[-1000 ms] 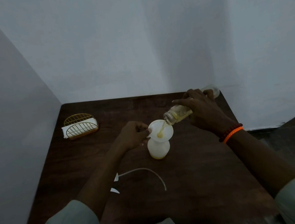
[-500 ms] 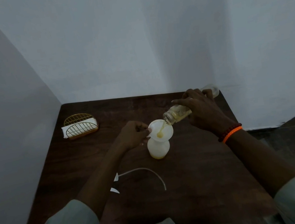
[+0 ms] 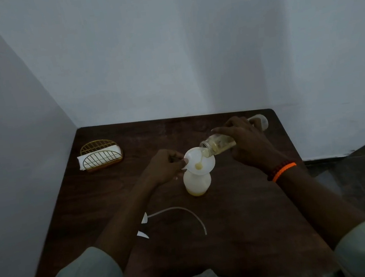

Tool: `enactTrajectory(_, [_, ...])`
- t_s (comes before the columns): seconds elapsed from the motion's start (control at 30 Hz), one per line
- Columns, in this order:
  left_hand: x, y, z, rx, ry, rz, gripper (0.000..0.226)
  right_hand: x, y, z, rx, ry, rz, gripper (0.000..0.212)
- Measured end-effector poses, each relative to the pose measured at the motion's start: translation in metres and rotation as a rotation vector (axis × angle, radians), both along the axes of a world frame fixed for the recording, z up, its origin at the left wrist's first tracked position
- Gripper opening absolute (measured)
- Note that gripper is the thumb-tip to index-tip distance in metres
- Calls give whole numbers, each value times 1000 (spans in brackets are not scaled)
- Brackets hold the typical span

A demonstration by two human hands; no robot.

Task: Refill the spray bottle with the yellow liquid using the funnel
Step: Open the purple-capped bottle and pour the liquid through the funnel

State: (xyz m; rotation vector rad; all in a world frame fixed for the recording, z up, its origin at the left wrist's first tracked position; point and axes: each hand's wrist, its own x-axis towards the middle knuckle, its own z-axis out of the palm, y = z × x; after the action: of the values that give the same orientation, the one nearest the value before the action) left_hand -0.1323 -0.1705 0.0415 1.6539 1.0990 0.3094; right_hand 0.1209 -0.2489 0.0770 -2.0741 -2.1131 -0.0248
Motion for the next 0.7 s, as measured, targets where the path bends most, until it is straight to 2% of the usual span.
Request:
enactTrajectory(0.27, [-1, -1, 4, 9, -6, 17, 19, -2, -4, -21, -15, 244, -70, 64])
enactTrajectory(0.4, [-8, 3, 1, -36, 6, 96, 31, 0, -6, -30, 15, 489, -123, 64])
enactTrajectory(0.47, [-17, 10, -6, -42, 31, 145, 29, 1, -7, -32, 31, 608, -148, 62])
enactTrajectory(0.6, [-51, 26, -38, 66, 225, 236, 11, 5, -11, -35, 31, 769, -224, 52])
enactTrajectory(0.7, [-70, 31, -63, 149, 415, 327, 27, 3, -16, -36, 62, 877, -220, 42])
